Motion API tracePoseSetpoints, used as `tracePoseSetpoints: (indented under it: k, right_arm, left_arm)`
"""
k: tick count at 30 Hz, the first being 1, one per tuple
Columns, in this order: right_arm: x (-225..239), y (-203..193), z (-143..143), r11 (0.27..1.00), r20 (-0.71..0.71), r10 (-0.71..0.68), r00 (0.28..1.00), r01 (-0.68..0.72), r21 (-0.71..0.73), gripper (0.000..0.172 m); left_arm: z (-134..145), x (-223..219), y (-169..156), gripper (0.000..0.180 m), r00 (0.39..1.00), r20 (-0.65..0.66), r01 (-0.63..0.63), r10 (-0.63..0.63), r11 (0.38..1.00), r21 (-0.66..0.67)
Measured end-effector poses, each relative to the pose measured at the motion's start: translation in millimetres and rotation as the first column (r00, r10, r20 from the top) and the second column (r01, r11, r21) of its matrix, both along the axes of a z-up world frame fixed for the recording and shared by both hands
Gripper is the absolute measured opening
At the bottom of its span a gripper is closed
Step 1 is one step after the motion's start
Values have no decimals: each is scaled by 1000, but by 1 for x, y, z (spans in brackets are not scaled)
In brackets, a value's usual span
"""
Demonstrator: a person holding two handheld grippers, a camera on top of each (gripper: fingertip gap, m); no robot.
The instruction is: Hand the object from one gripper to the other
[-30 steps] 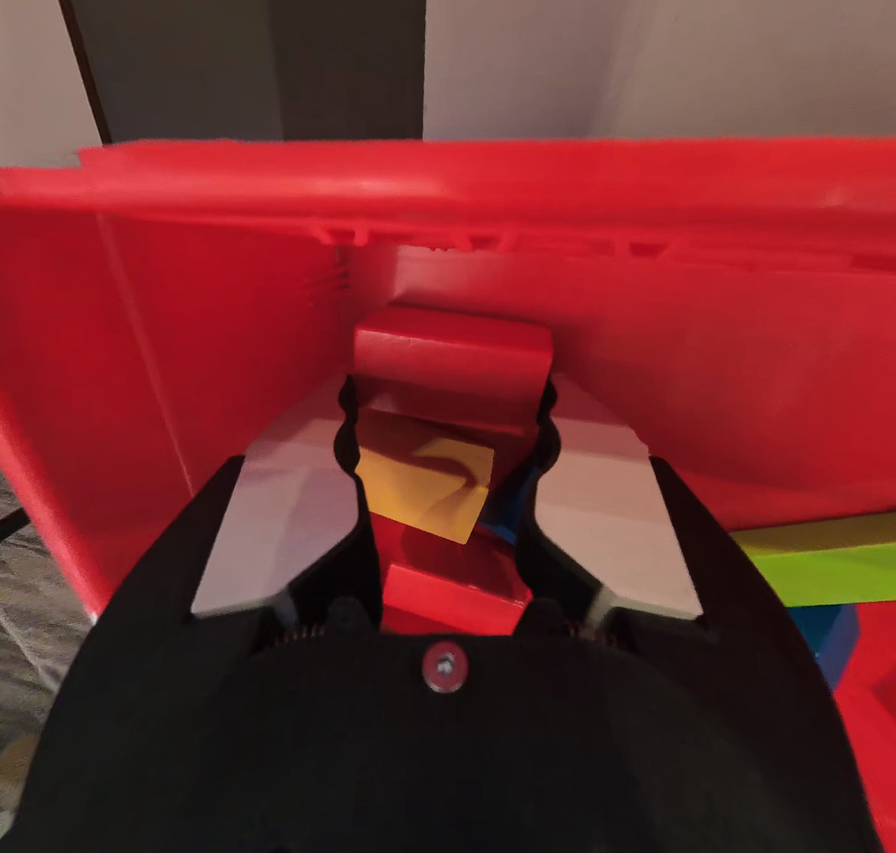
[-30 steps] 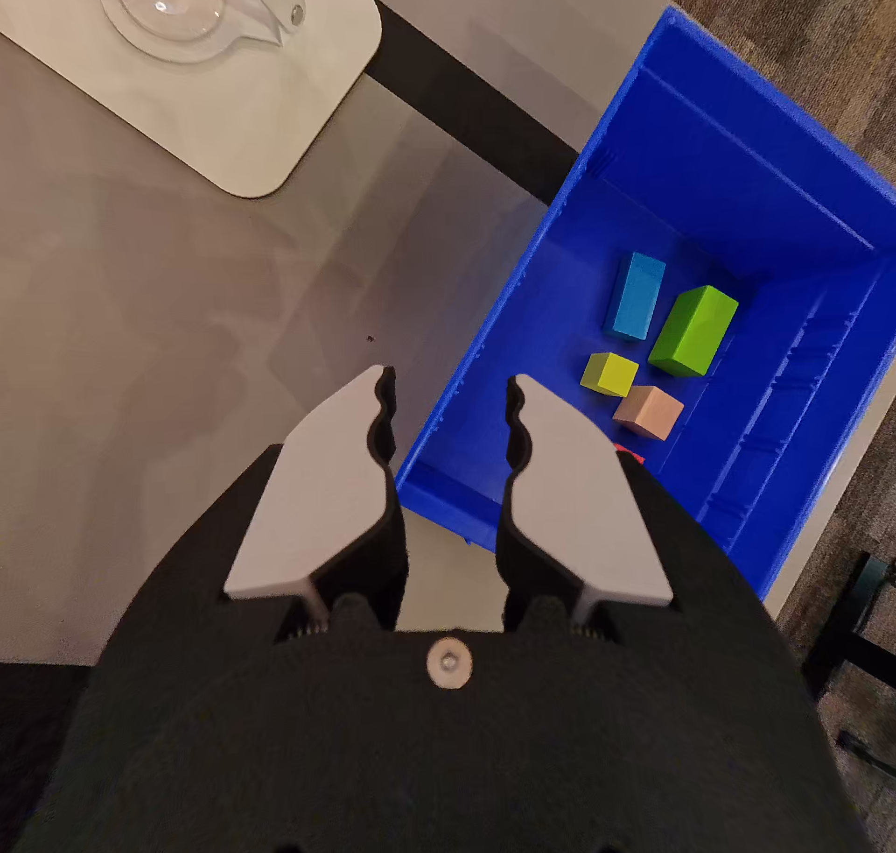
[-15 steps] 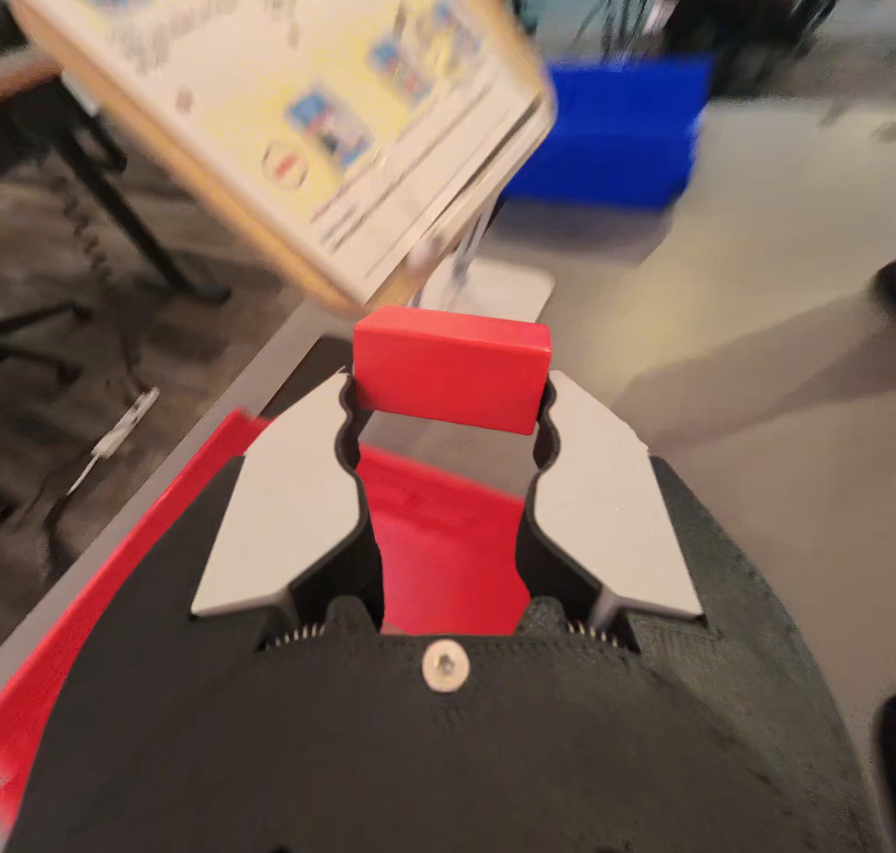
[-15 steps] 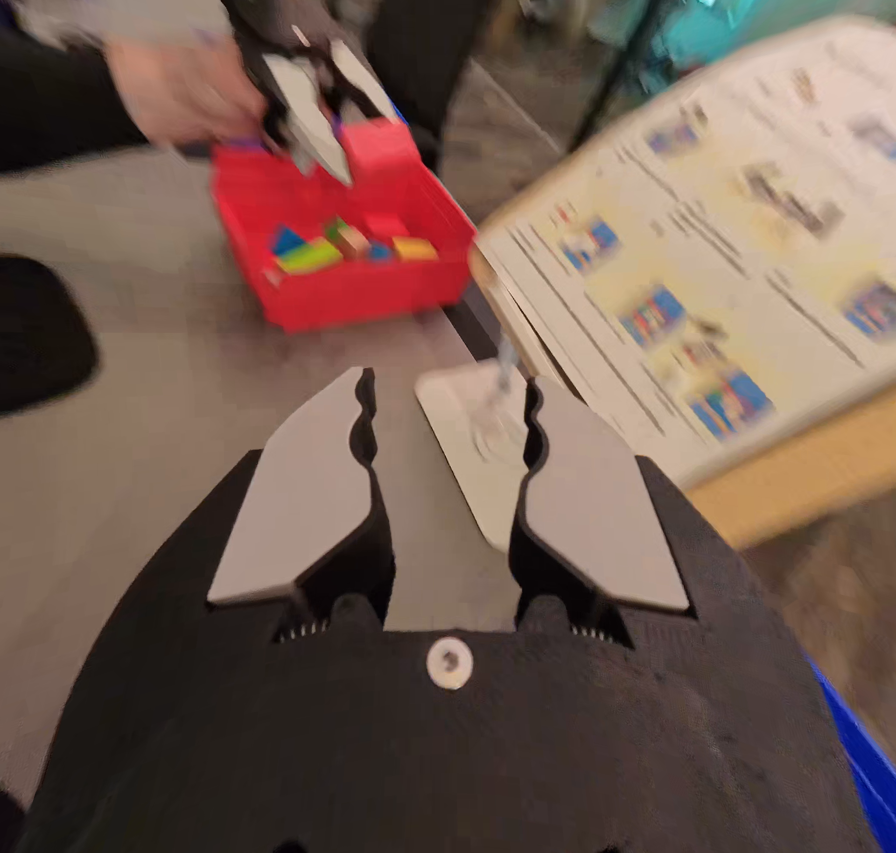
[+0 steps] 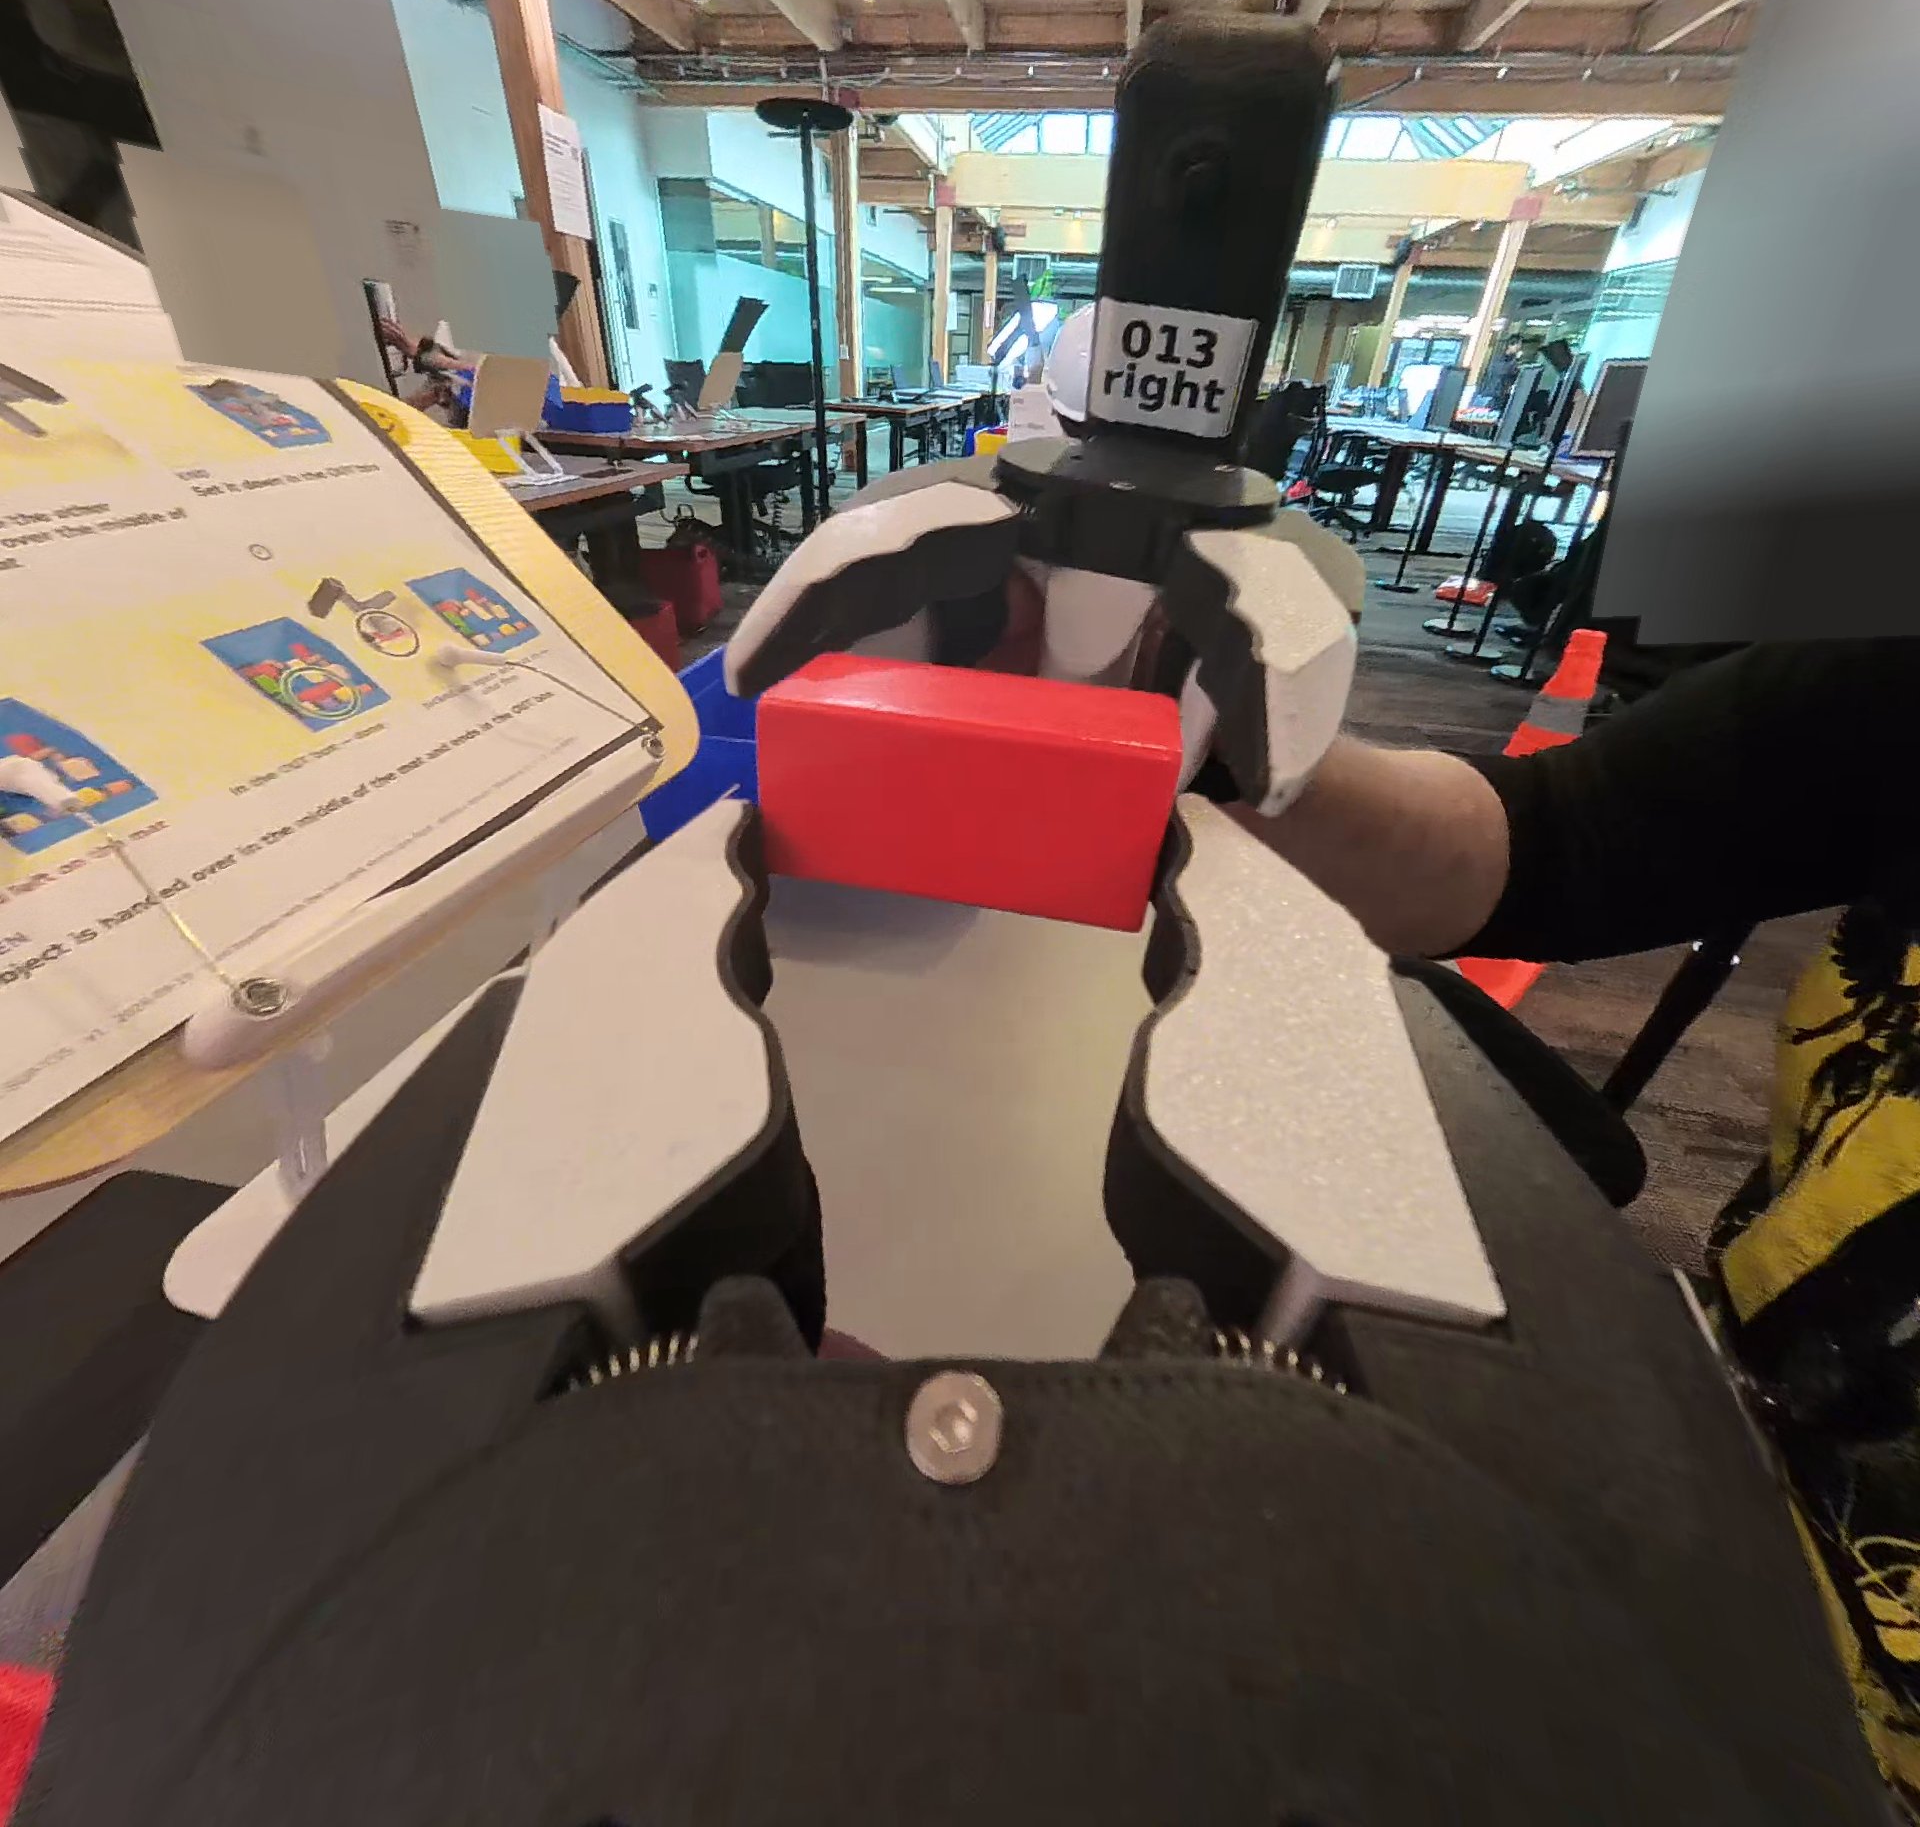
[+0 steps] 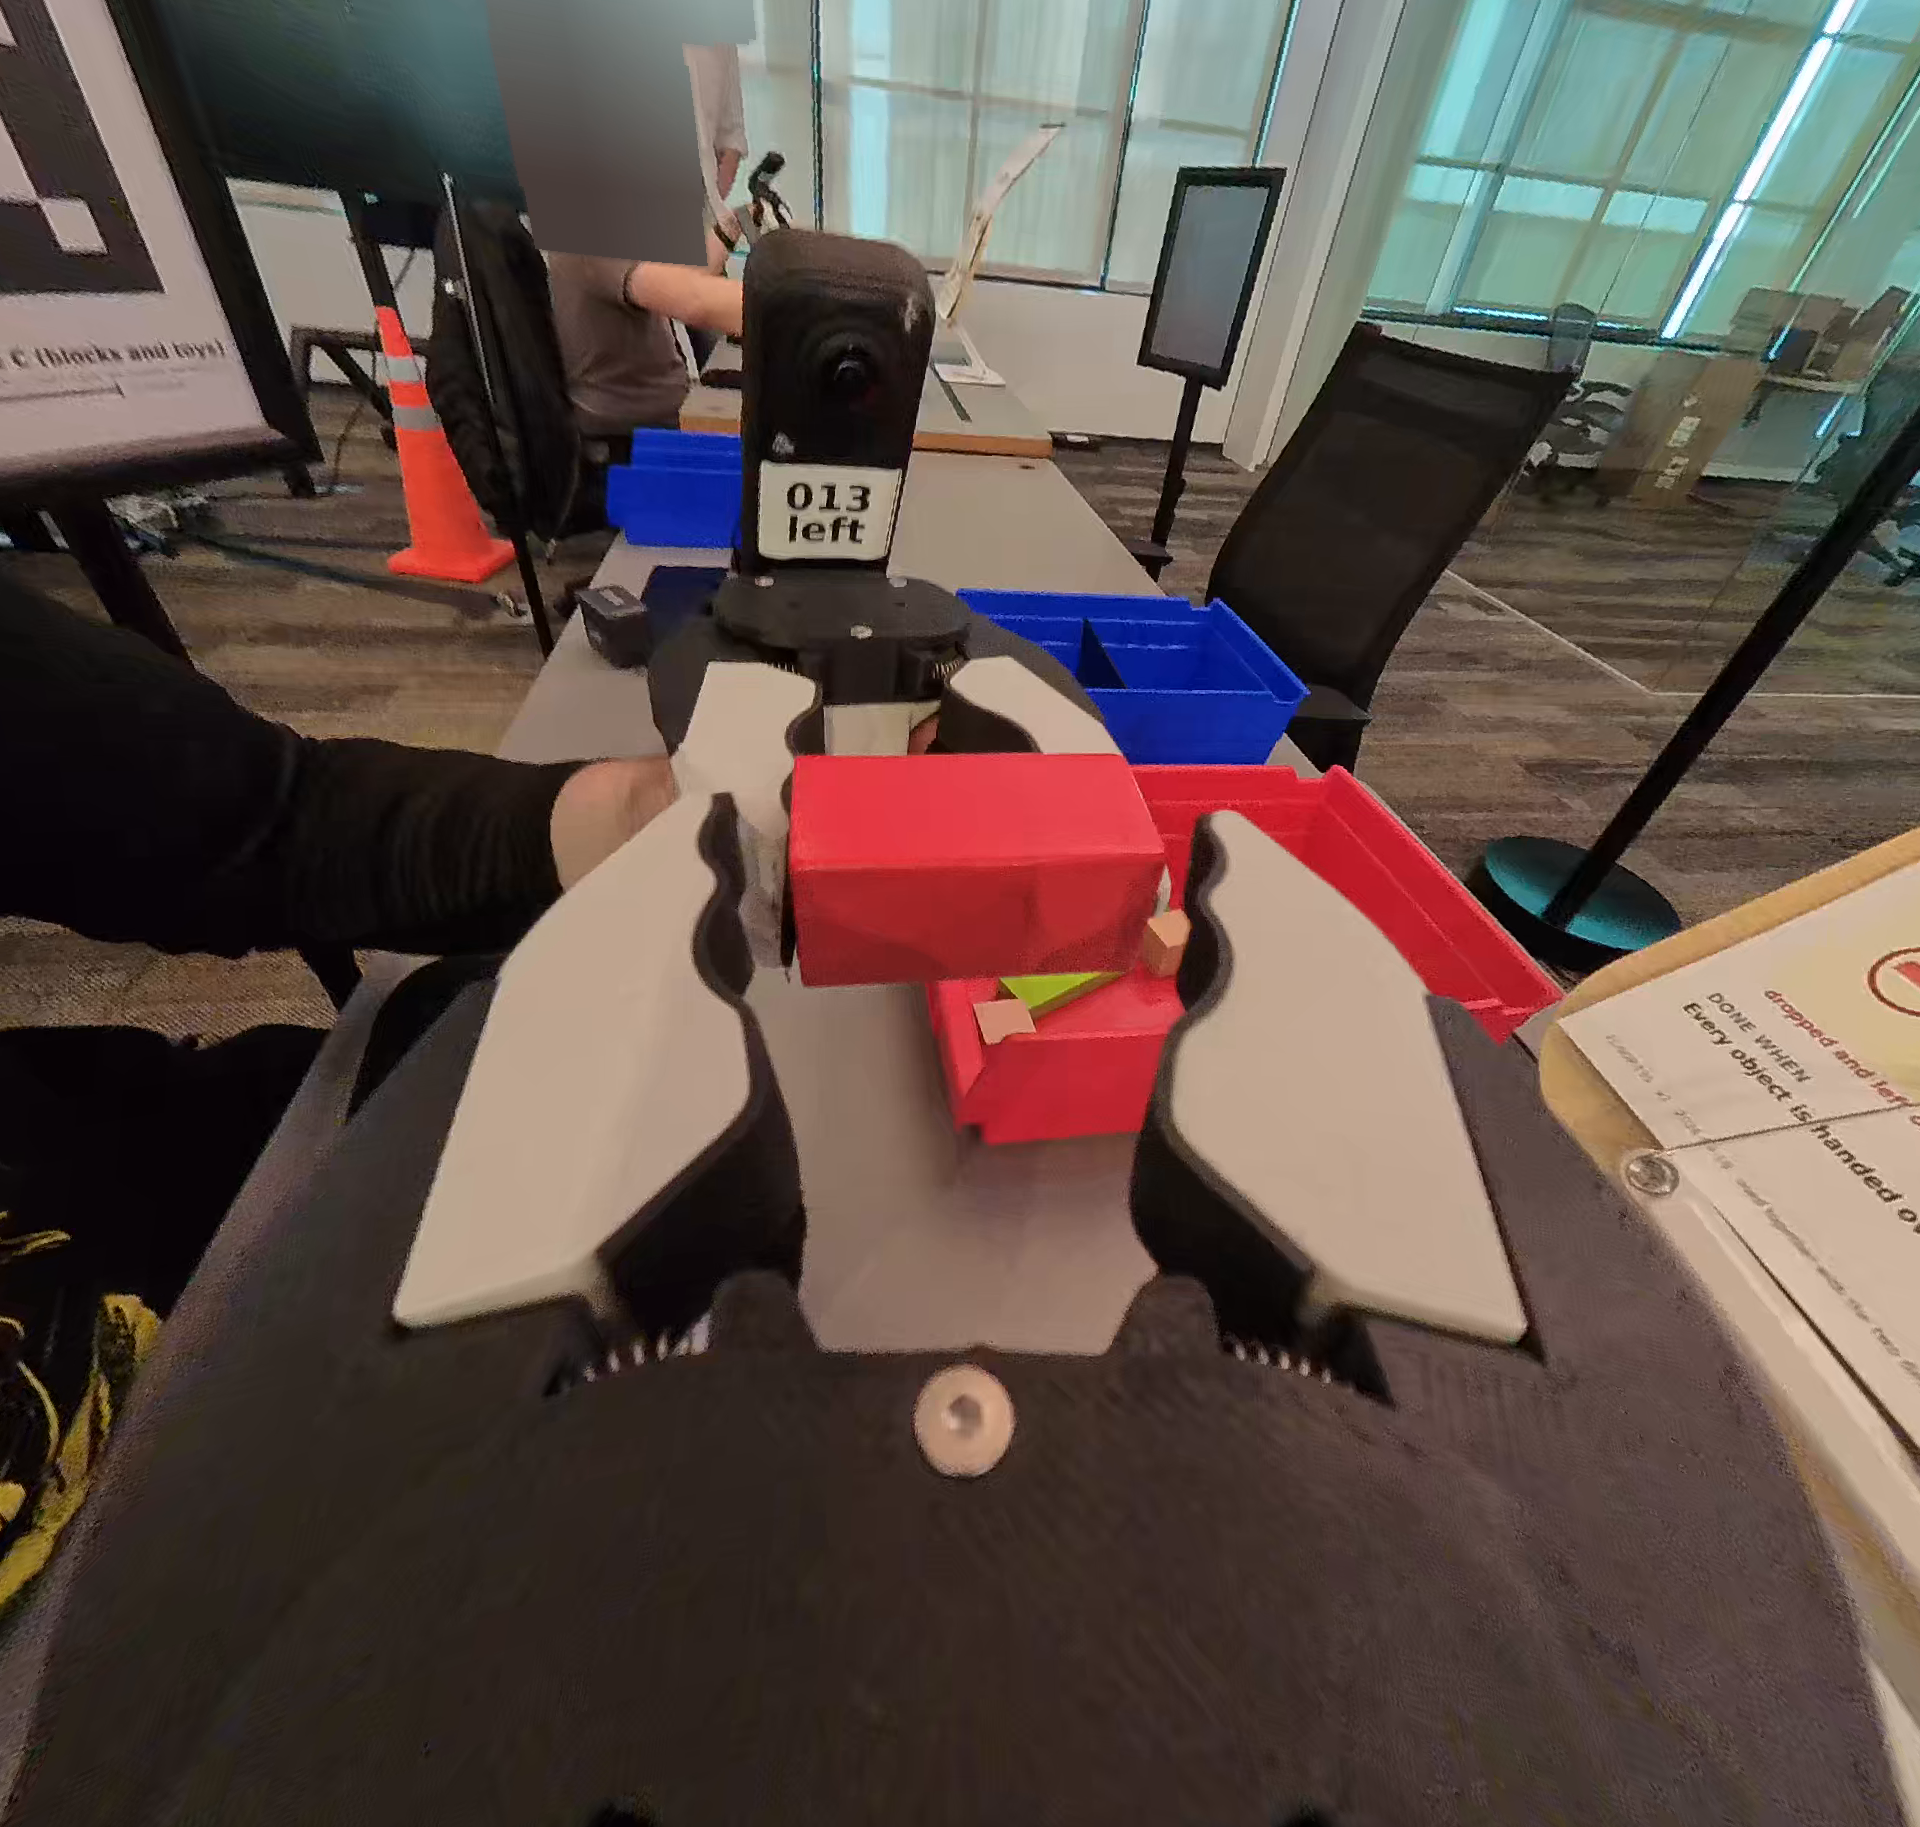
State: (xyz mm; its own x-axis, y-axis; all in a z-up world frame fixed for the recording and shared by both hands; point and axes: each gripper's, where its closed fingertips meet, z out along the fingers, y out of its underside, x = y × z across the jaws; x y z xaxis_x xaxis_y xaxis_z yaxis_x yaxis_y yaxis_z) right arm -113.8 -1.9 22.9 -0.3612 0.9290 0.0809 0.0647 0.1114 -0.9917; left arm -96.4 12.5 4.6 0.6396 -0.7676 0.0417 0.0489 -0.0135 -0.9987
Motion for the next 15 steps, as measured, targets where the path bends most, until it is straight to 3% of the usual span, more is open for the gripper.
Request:
tracePoseSetpoints:
  k: [3,15]
  right_arm:
    - [1,3,-4,999,20,6,1000,-5,-32,69]
    - [14,9,-3,998,-33,28,999,-30,-58,68]
  left_arm:
    - [-1,4,2,71,1000,-3,-3,3,1000,10]
    - [1,16,9,71,997,68,20,-22,1000,24]
